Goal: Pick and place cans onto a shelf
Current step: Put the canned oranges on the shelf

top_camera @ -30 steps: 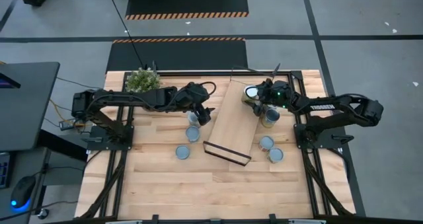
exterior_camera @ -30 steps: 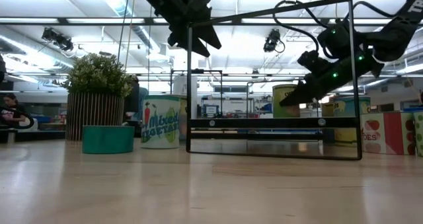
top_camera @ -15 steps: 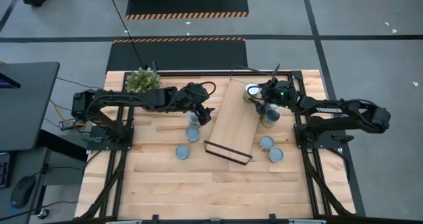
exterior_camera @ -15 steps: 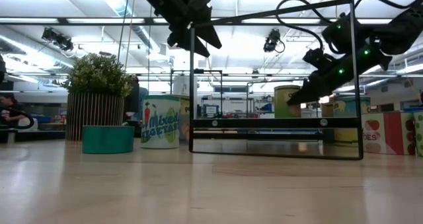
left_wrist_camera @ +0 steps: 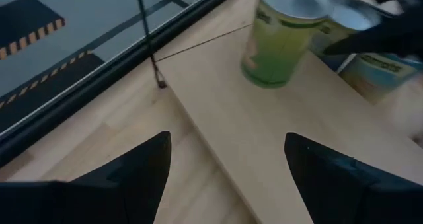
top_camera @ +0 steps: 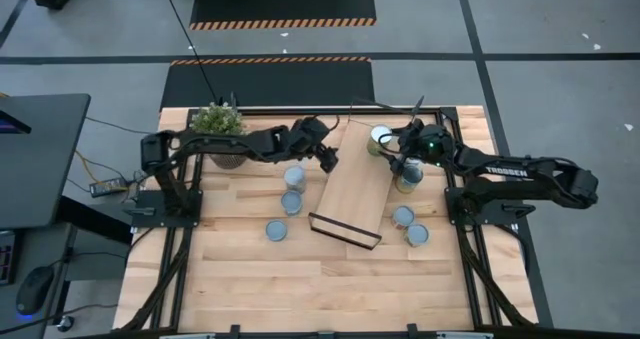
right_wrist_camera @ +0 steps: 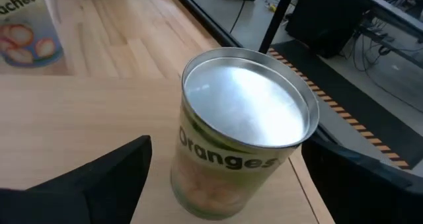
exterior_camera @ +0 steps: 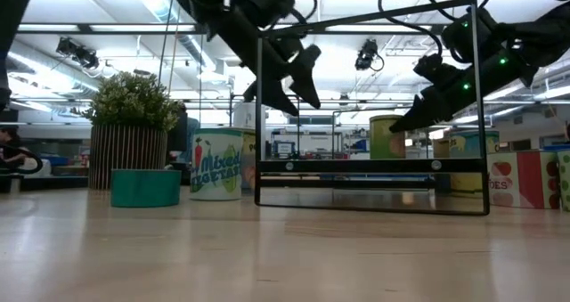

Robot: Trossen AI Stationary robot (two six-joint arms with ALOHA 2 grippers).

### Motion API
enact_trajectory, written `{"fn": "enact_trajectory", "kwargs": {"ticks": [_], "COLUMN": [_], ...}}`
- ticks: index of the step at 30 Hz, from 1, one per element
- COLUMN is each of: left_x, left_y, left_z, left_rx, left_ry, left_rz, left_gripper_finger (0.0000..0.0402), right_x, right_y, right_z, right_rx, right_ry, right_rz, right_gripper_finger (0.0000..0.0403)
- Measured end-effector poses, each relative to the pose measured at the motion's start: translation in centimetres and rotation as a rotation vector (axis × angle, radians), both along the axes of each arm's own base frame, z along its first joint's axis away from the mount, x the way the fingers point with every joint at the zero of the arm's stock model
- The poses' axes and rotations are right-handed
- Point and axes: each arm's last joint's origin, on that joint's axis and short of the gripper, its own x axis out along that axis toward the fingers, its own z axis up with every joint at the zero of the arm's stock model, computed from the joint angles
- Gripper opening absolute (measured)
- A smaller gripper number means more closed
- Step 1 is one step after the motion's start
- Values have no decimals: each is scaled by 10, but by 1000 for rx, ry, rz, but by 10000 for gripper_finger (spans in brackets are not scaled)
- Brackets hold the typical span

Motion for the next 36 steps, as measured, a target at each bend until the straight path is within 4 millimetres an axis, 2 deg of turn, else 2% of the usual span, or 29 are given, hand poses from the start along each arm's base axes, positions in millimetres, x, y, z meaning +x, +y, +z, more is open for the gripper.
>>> {"fn": "enact_trajectory", "kwargs": {"ticks": [8,15,24,28,34,36], "left_x": [30,57,67,72,84,85], "left_y": [8,19,25,27,31,34], "left_z": [-5,-4,0,3,-1,-9], "left_rx": [-123,-163,-149,-89,-49,-49], "left_ry": [116,186,149,99,11,26], "left_rz": [26,50,44,59,60,65], "left_gripper_finger": [299,299,299,299,299,299], "right_x": [1,6,7,5,0,-1], "right_y": [6,13,19,23,29,31], "right_z": [6,14,16,20,26,28], "right_rx": [-37,10,-24,-33,-63,-67], "right_ry": [-8,83,110,96,78,66], "right_rz": [-7,-1,-23,-5,-40,-60], "right_gripper_finger": [398,398,398,398,398,398]}}
